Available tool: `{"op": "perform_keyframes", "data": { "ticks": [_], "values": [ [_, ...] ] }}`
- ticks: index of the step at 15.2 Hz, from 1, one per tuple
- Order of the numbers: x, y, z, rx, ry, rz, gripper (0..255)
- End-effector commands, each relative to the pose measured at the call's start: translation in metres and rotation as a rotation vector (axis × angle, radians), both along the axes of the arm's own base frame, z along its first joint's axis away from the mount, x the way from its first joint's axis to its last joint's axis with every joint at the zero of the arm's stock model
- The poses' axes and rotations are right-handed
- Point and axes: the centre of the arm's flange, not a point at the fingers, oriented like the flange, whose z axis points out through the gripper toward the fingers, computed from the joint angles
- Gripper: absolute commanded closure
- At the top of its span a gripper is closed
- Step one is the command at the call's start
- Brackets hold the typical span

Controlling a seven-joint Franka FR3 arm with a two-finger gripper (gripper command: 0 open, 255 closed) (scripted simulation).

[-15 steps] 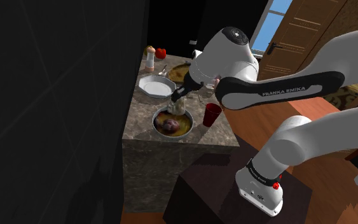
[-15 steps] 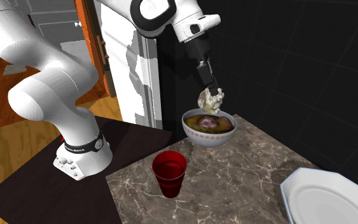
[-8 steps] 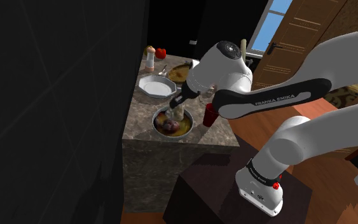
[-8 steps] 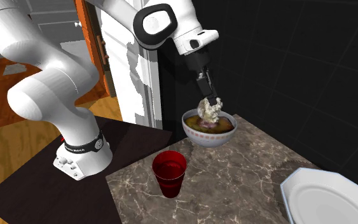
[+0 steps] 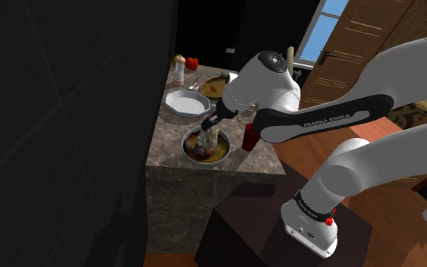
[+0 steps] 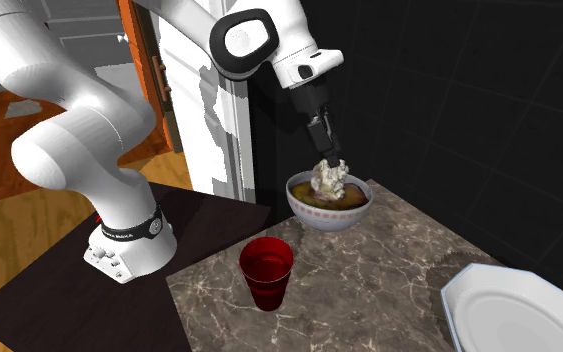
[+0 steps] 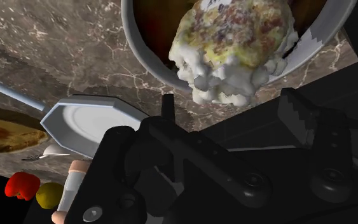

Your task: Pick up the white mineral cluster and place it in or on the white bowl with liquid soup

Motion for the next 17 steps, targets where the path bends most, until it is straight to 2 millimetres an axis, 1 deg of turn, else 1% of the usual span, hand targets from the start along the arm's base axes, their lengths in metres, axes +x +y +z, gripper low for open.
{"op": "perform_keyframes", "data": {
  "ticks": [1, 5, 9, 17],
  "values": [
    [0.0, 0.0, 0.0, 0.0, 0.0, 0.0, 0],
    [0.0, 0.0, 0.0, 0.0, 0.0, 0.0, 0],
    [-0.024, 0.005, 0.044, 0.0, 0.0, 0.0, 0],
    [-0.024, 0.005, 0.044, 0.0, 0.0, 0.0, 0]
  ]
}}
